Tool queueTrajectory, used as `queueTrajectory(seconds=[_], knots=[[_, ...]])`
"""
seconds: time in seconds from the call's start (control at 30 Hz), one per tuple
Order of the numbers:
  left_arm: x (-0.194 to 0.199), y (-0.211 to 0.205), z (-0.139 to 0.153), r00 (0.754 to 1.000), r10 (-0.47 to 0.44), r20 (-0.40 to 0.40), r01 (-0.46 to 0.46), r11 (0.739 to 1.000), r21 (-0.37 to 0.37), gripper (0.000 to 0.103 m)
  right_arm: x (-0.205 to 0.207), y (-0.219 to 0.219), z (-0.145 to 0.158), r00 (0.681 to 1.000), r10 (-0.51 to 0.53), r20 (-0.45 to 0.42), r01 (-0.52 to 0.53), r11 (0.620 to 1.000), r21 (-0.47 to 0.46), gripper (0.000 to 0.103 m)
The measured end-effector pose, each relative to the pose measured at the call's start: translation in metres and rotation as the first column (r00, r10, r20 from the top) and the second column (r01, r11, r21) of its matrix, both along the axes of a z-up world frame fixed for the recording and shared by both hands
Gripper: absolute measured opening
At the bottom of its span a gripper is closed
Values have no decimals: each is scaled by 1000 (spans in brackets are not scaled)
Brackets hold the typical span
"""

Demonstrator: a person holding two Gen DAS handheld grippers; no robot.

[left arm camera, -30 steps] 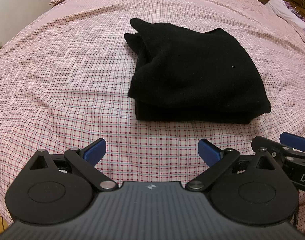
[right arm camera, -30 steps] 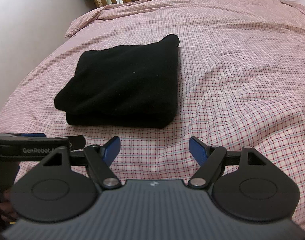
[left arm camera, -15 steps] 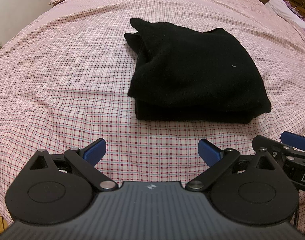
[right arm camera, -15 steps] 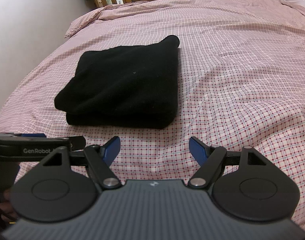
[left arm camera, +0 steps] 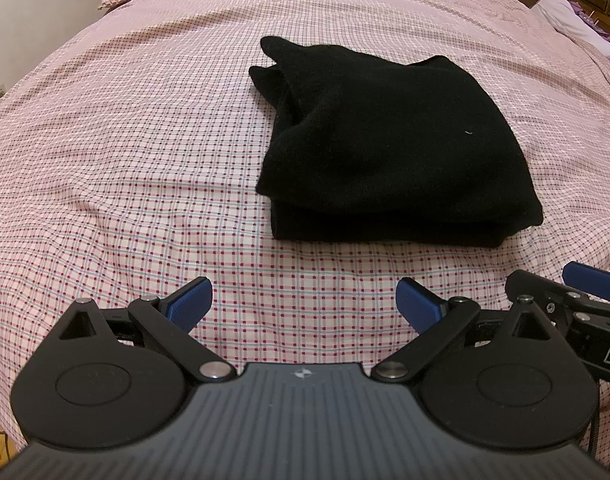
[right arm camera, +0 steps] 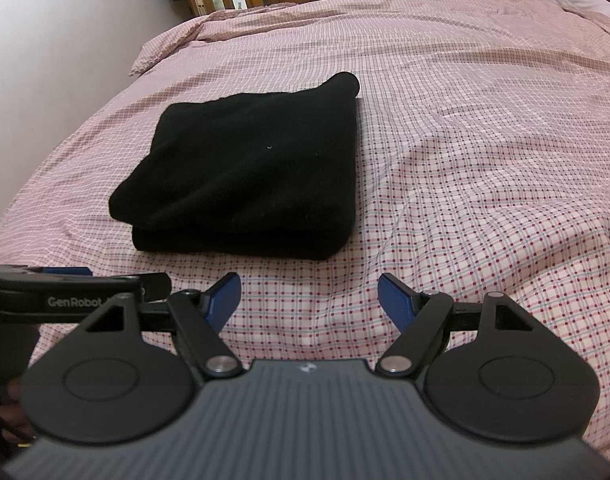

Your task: Fold small clothes

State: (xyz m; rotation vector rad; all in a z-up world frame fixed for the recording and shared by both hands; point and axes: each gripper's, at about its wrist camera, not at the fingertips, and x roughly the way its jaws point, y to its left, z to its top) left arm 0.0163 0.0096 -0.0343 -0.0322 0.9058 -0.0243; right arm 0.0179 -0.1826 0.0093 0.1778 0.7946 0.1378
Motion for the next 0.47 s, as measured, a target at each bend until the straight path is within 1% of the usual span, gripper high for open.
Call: queueTrajectory(seconds=[0.47], knots=[[0, 0, 0, 1000, 3, -2, -3, 1000, 3, 100, -1, 2, 1, 1000, 0, 7, 0, 1000, -8, 77]])
